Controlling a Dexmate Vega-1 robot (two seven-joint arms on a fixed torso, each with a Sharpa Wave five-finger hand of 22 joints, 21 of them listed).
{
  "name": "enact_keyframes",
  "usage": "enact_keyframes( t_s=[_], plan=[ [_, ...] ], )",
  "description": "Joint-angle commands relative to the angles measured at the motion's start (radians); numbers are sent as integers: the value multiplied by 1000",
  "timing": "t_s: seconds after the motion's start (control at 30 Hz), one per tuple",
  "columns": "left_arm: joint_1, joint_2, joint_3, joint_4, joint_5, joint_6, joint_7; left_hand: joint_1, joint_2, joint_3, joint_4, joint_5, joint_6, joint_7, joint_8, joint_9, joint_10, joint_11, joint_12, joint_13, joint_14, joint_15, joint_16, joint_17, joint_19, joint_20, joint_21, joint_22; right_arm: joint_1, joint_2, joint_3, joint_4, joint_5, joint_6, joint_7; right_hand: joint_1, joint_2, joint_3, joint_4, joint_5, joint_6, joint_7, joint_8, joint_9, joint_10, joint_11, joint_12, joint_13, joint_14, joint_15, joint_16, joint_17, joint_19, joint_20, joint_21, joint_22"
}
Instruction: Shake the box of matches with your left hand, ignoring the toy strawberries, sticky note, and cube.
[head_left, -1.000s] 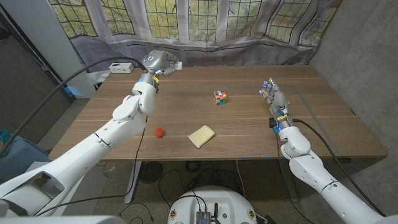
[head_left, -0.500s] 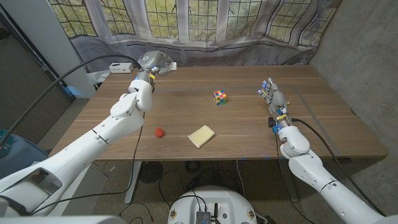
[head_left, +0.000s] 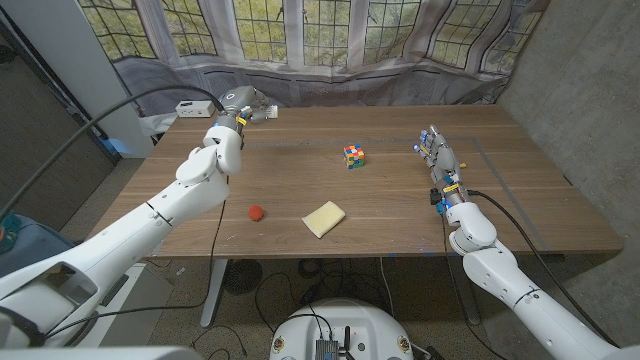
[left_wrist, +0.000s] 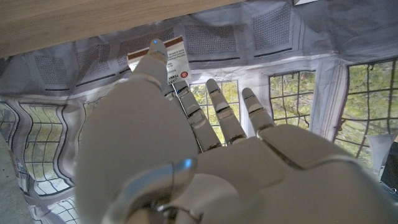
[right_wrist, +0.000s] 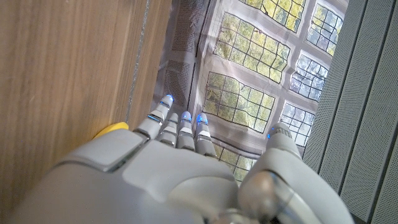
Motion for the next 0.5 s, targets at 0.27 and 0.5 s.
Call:
enact_keyframes(
  t_s=[0.27, 0.5],
  plan=[
    [-64, 24, 59, 47, -29, 65, -74, 5, 15, 0, 7, 5, 7, 1, -4, 5, -3, 0, 1, 2, -4, -8, 4, 2, -9, 0, 0, 2, 12, 7, -10, 14, 3, -1, 7, 5, 5, -5, 0, -3, 4, 0, 0, 4, 9, 1, 0, 4, 8, 4, -1, 2, 11, 2, -1, 3],
    [-88, 22, 79, 81, -46, 80, -98, 5, 15, -1, 7, 6, 8, 2, -4, 5, -4, 0, 1, 3, -5, -5, 4, 1, -11, 0, 0, 2, 14, 6, -12, 14, 2, -3, 9, 5, 6, -5, 0, -3, 4, 1, 0, 4, 8, -1, 0, 4, 8, 5, -1, 2, 12, 3, -1, 3]
  ],
)
